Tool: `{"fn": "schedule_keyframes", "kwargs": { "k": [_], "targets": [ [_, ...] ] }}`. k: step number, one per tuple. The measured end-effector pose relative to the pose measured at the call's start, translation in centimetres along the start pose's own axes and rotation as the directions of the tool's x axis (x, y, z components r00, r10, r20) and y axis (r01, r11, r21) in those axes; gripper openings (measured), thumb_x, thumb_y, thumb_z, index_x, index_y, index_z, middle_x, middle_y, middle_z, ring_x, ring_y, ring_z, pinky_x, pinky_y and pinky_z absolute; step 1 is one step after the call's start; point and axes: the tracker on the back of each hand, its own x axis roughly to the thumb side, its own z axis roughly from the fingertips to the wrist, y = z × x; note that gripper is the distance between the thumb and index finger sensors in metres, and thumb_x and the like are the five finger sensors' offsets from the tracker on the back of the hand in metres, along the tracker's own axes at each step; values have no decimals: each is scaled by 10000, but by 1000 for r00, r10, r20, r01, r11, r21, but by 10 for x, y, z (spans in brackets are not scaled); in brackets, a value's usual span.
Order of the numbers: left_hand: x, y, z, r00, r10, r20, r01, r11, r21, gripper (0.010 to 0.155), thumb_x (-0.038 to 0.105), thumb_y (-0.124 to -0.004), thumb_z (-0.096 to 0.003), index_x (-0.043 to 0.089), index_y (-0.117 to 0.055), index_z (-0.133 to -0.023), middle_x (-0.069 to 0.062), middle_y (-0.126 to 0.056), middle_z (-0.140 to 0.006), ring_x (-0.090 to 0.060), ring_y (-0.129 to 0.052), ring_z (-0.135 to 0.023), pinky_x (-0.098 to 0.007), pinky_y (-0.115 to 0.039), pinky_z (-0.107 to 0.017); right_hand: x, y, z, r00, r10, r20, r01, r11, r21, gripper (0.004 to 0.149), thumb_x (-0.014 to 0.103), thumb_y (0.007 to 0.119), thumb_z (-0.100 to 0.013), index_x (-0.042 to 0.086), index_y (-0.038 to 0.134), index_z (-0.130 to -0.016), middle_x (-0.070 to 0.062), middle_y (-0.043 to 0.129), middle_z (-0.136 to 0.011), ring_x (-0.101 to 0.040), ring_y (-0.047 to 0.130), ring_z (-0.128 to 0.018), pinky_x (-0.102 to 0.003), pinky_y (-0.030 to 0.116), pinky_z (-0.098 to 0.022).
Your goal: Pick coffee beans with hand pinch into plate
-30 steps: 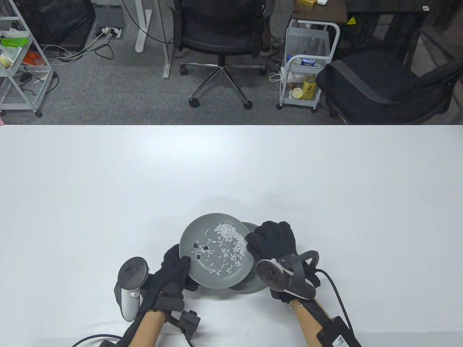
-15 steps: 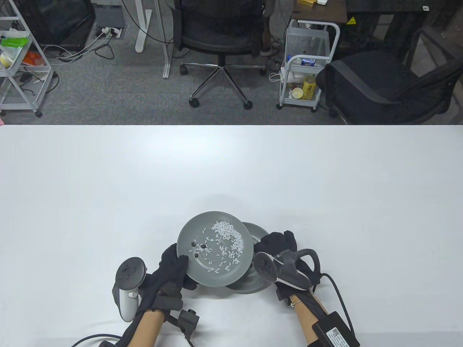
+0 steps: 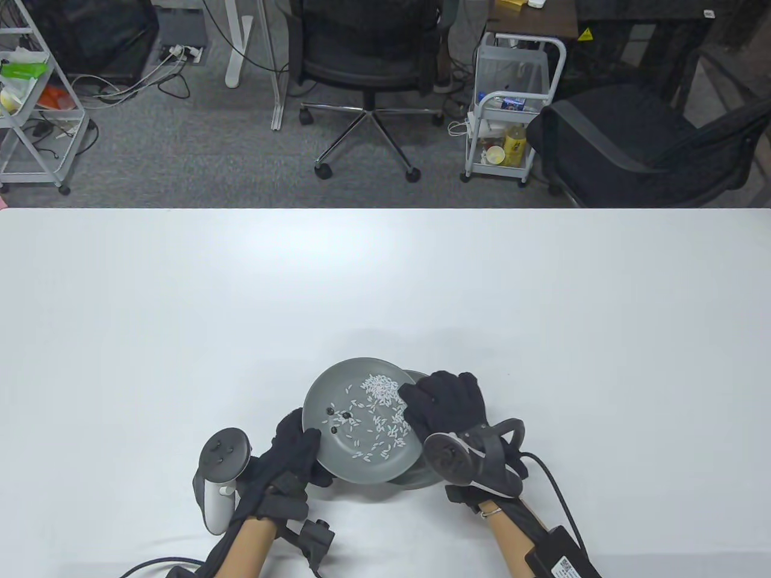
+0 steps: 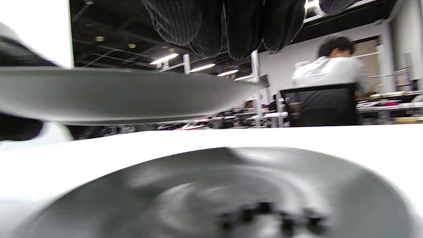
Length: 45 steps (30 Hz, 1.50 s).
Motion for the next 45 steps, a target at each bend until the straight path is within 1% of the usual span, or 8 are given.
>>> {"fn": "schedule_keyframes", "kwargs": {
  "k": [6, 13, 16, 21, 25, 39, 42, 45],
  "targets": [
    [2, -4, 0, 1000, -19, 20, 20, 999, -26, 575, 241, -595, -661, 8, -311, -1103, -225, -697, -974, -279, -947, -607, -373, -868, -413, 44, 9, -1, 988, 75, 134, -87, 992, 92, 437, 472, 586, -684, 417, 535, -1115, -78, 518, -1196, -382, 465, -1118, -629, 370, -804],
    [2, -8, 0, 999, -38, 30, 39, 998, -54, 574, 241, -595, -661, 5, -314, -1102, -225, -699, -972, -276, -950, -604, -370, -871, -410, 54, 17, -3, 985, 97, 141, -116, 985, 131, 430, 467, 591, -686, 406, 555, -1110, -90, 501, -1202, -393, 429, -1123, -630, 359, -808],
    [2, -9, 0, 999, -45, 29, 46, 998, -52, 575, 241, -595, -661, 0, -313, -1101, -228, -699, -970, -278, -950, -603, -369, -872, -409, 56, 17, -3, 984, 112, 141, -128, 985, 113, 405, 467, 615, -677, 394, 607, -1075, -73, 542, -1179, -382, 463, -1115, -631, 374, -806],
    [3, -10, 0, 998, -44, 33, 46, 998, -52, 574, 241, -592, -662, -3, -310, -1099, -229, -696, -969, -277, -951, -602, -366, -874, -408, 55, 16, -4, 986, 98, 132, -103, 994, 35, 344, 462, 701, -638, 347, 730, -961, 14, 674, -1059, -314, 620, -1055, -619, 446, -796],
    [3, -10, 0, 998, -55, 35, 56, 997, -48, 575, 237, -596, -661, -9, -314, -1097, -237, -696, -966, -287, -951, -595, -371, -874, -401, 55, 16, -4, 989, 83, 122, -88, 996, 29, 314, 471, 728, -615, 342, 769, -899, 56, 737, -982, -266, 695, -1010, -613, 468, -793],
    [2, -11, -1, 997, -68, 20, 69, 997, -45, 574, 237, -594, -660, -3, -312, -1099, -232, -697, -968, -282, -949, -598, -371, -870, -405, 57, 17, -3, 983, 110, 144, -116, 992, 39, 337, 460, 677, -641, 303, 741, -932, 19, 731, -977, -281, 711, -981, -604, 481, -794],
    [2, -9, -1, 999, -51, 20, 52, 998, -37, 573, 236, -593, -661, -1, -311, -1099, -229, -698, -968, -278, -949, -601, -370, -869, -408, 53, 12, -3, 984, 111, 138, -114, 993, 10, 338, 462, 677, -640, 302, 742, -932, 19, 731, -976, -283, 712, -980, -606, 484, -791],
    [1, -6, -1, 999, -38, 11, 38, 999, -21, 574, 235, -595, -660, 1, -311, -1100, -229, -696, -970, -280, -946, -603, -374, -866, -410, 43, -1, -3, 991, 85, 102, -81, 996, -44, 336, 458, 678, -642, 296, 743, -930, 12, 734, -971, -289, 716, -974, -609, 494, -782]
  ]
}}
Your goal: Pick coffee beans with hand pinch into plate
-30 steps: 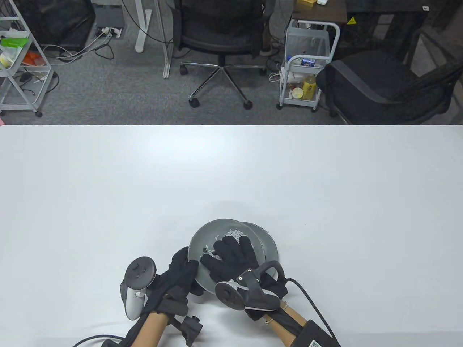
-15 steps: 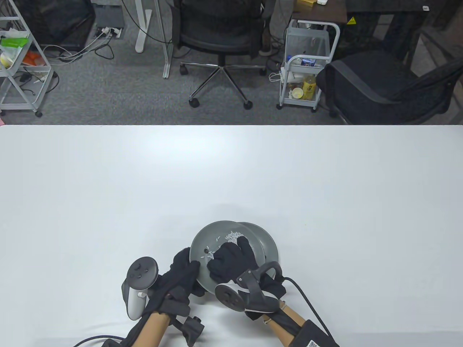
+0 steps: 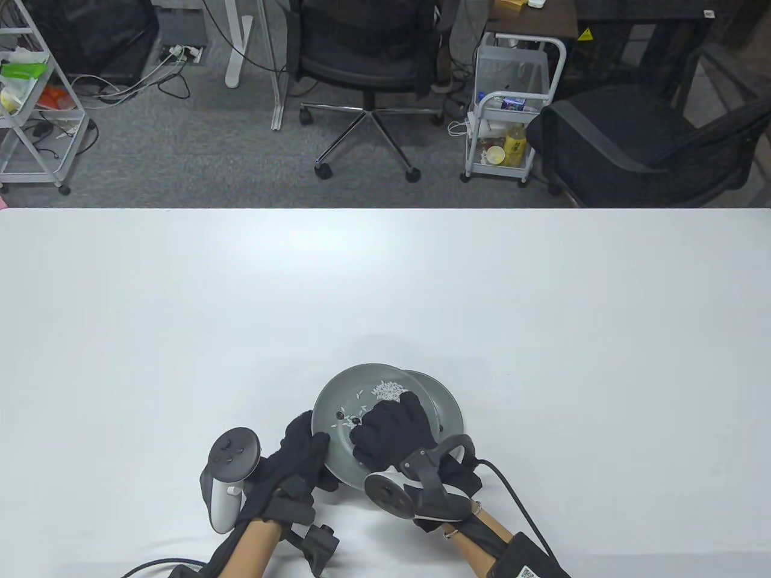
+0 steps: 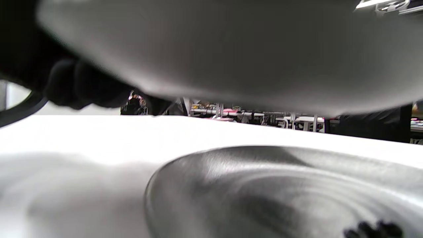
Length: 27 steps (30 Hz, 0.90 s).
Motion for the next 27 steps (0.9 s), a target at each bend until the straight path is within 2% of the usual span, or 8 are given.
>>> {"fn": "schedule_keyframes", "kwargs": {
  "k": [5, 10, 13, 16, 20, 25, 27],
  "targets": [
    [-3, 3, 0, 1000, 23, -21, -23, 1000, 20, 574, 235, -594, -661, 3, -307, -1101, -229, -691, -974, -285, -942, -608, -380, -861, -415, -36, -16, 5, 993, -1, -119, -9, 997, -83, 334, 444, 683, -649, 273, 747, -929, -12, 738, -963, -314, 721, -956, -616, 510, -761],
    [-3, 6, 0, 999, 41, -23, -40, 998, 39, 573, 237, -593, -662, 8, -305, -1102, -227, -687, -977, -286, -939, -612, -381, -858, -418, -78, -2, 12, 960, 38, -276, -40, 999, -3, 334, 434, 689, -653, 256, 755, -927, -31, 744, -956, -335, 729, -941, -622, 518, -750],
    [-2, 8, 1, 998, 53, -18, -52, 997, 48, 573, 237, -592, -662, 10, -304, -1103, -226, -686, -978, -287, -938, -613, -381, -857, -420, -97, 16, 16, 939, 52, -339, -22, 996, 91, 332, 430, 694, -652, 252, 760, -925, -36, 745, -955, -340, 728, -939, -625, 518, -747],
    [-2, 9, 1, 998, 59, -17, -58, 997, 53, 573, 239, -592, -662, 13, -303, -1103, -223, -685, -980, -285, -937, -615, -382, -856, -421, -99, 28, 17, 940, 67, -333, -16, 988, 152, 332, 436, 698, -647, 261, 762, -922, -23, 748, -957, -332, 728, -947, -623, 509, -755],
    [-1, 10, 1, 998, 64, -19, -63, 996, 60, 573, 240, -590, -663, 16, -301, -1104, -222, -682, -982, -287, -935, -618, -384, -853, -425, -86, 40, 15, 957, 86, -275, -22, 974, 227, 327, 444, 702, -640, 277, 771, -913, -6, 750, -960, -315, 722, -965, -624, 488, -767],
    [-1, 11, 2, 997, 72, -17, -70, 995, 68, 573, 239, -591, -663, 16, -301, -1104, -223, -682, -982, -288, -934, -618, -384, -853, -425, -75, 49, 14, 963, 162, -214, -93, 950, 298, 321, 447, 705, -636, 292, 775, -909, 11, 753, -964, -305, 722, -975, -627, 470, -772],
    [-1, 11, 2, 997, 73, -16, -71, 995, 69, 574, 240, -590, -663, 16, -299, -1104, -222, -682, -983, -287, -934, -618, -384, -853, -425, -77, 50, 15, 964, 144, -223, -69, 947, 315, 322, 447, 704, -638, 294, 776, -912, 9, 753, -967, -306, 721, -977, -627, 467, -774]
  ]
}}
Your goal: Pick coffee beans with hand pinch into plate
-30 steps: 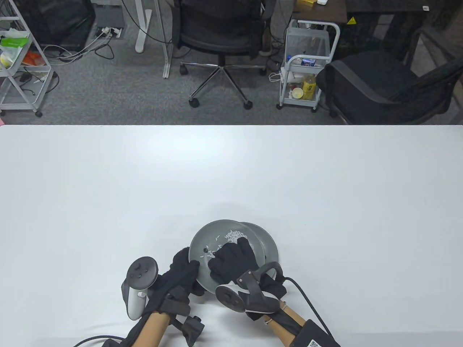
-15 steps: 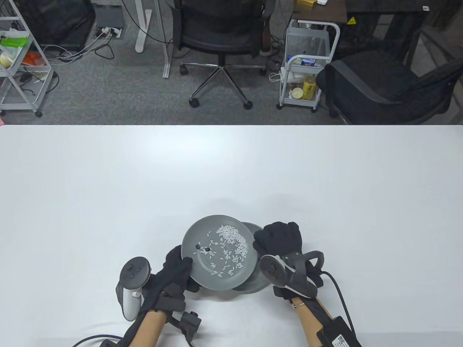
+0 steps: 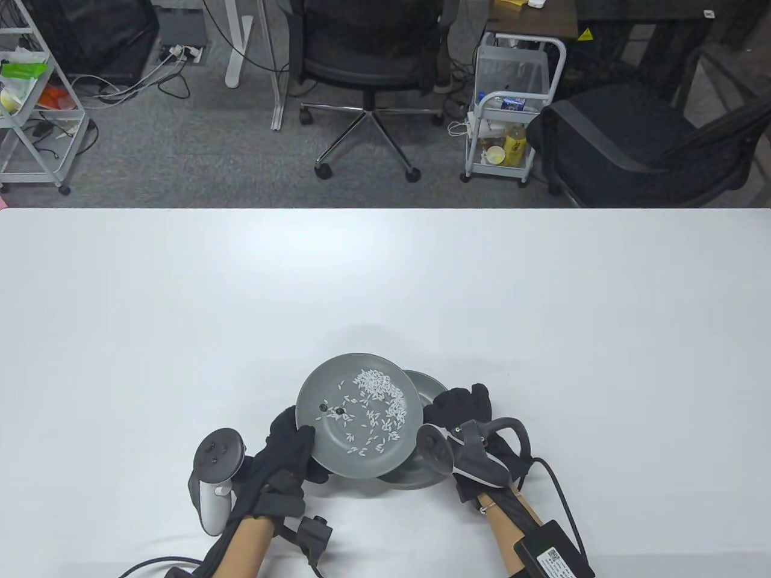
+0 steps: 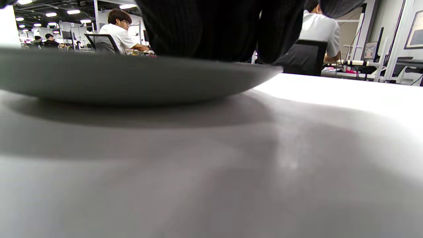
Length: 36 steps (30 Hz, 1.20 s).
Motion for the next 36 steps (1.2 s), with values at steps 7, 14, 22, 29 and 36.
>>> {"fn": "schedule_keyframes", "kwargs": {
  "k": [7, 14, 22, 29, 36],
  "targets": [
    [0, 0, 0, 1000, -6, -2, 6, 1000, -4, 574, 240, -591, -663, 15, -300, -1104, -224, -681, -982, -288, -934, -617, -384, -853, -425, -10, -5, -1, 997, -66, -46, 66, 998, 0, 347, 429, 677, -658, 278, 760, -960, -16, 736, -1012, -329, 712, -981, -631, 464, -770],
    [0, -2, 0, 1000, -22, 13, 23, 999, -28, 573, 240, -593, -662, 15, -305, -1104, -223, -687, -980, -285, -938, -613, -381, -856, -421, -24, -32, 5, 965, -246, -86, 226, 954, -200, 387, 394, 631, -691, 237, 674, -1042, -83, 678, -1056, -390, 659, -982, -642, 454, -755],
    [1, -8, 0, 998, -54, 31, 56, 995, -79, 574, 243, -596, -661, 14, -313, -1105, -223, -695, -976, -282, -943, -607, -377, -860, -415, 19, -47, 12, 969, -212, 128, 234, 952, -197, 382, 425, 613, -690, 385, 608, -1070, -60, 599, -1139, -370, 565, -1069, -634, 397, -789],
    [2, -14, 0, 996, -80, 46, 85, 990, -110, 573, 244, -598, -661, 14, -318, -1106, -221, -702, -974, -279, -946, -604, -374, -863, -412, 52, -49, 16, 959, -162, 233, 196, 972, -132, 422, 433, 605, -690, 404, 557, -1109, -79, 543, -1183, -386, 497, -1103, -638, 361, -797],
    [3, -16, -1, 994, -92, 59, 98, 987, -123, 573, 244, -598, -661, 13, -320, -1105, -221, -703, -972, -276, -948, -602, -372, -865, -410, 63, -41, 14, 969, -113, 219, 141, 983, -117, 428, 456, 610, -684, 352, 598, -1099, -91, 546, -1181, -397, 492, -1101, -648, 353, -793]
  ]
}}
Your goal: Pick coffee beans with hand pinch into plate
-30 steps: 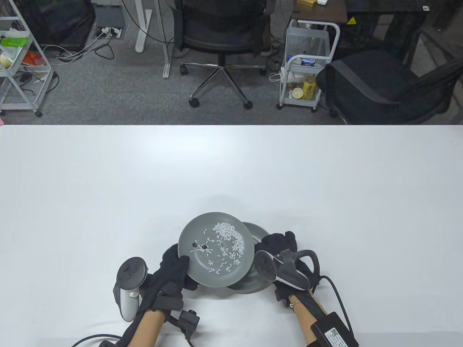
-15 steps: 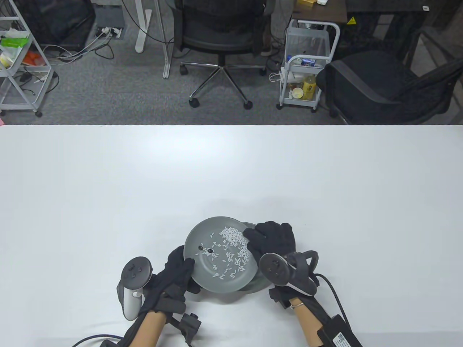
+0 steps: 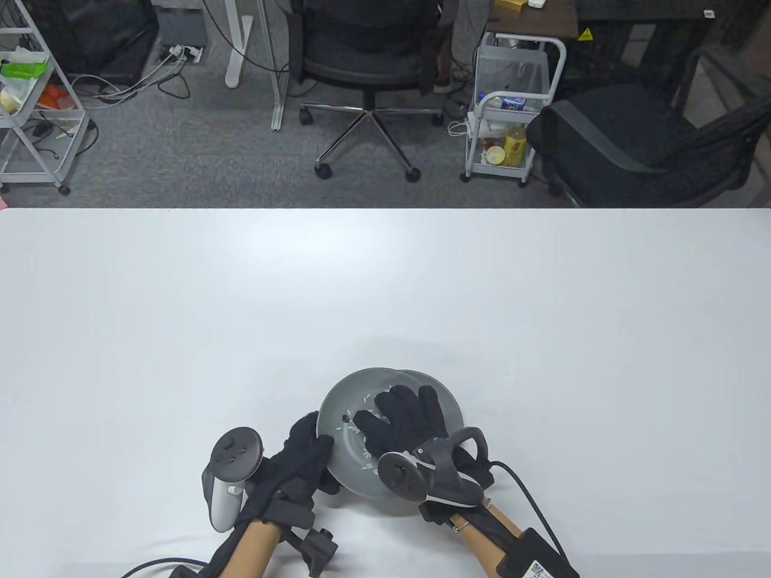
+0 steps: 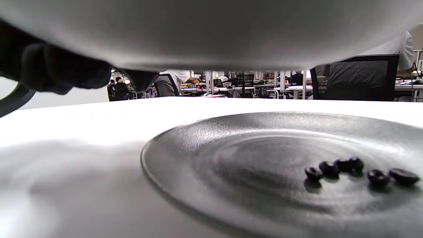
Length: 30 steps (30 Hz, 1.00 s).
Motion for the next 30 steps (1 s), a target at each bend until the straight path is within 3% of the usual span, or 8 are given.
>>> {"fn": "schedule_keyframes", "kwargs": {
  "k": [6, 17, 30],
  "targets": [
    [-1, -1, -1, 1000, 3, -8, -3, 1000, -4, 573, 245, -597, -662, 7, -319, -1104, -222, -701, -971, -276, -948, -600, -369, -866, -408, 6, 0, 1, 999, 50, 10, -49, 996, -69, 376, 468, 667, -658, 334, 697, -1007, -41, 652, -1108, -364, 594, -1067, -647, 409, -783],
    [2, -3, 1, 1000, -16, -5, 17, 999, 32, 571, 234, -592, -659, -7, -315, -1096, -230, -695, -964, -282, -948, -586, -367, -870, -394, 8, 0, -2, 999, 18, -27, -20, 995, -98, 312, 453, 732, -626, 304, 782, -895, 22, 778, -960, -295, 741, -980, -631, 491, -767],
    [0, -1, 0, 1000, -7, -23, 8, 999, 42, 570, 231, -592, -660, 2, -313, -1100, -228, -696, -969, -280, -944, -598, -374, -862, -406, 8, 2, -2, 1000, 25, -10, -26, 995, -93, 323, 449, 676, -660, 290, 748, -932, 13, 755, -970, -292, 735, -970, -617, 485, -781]
  ]
}}
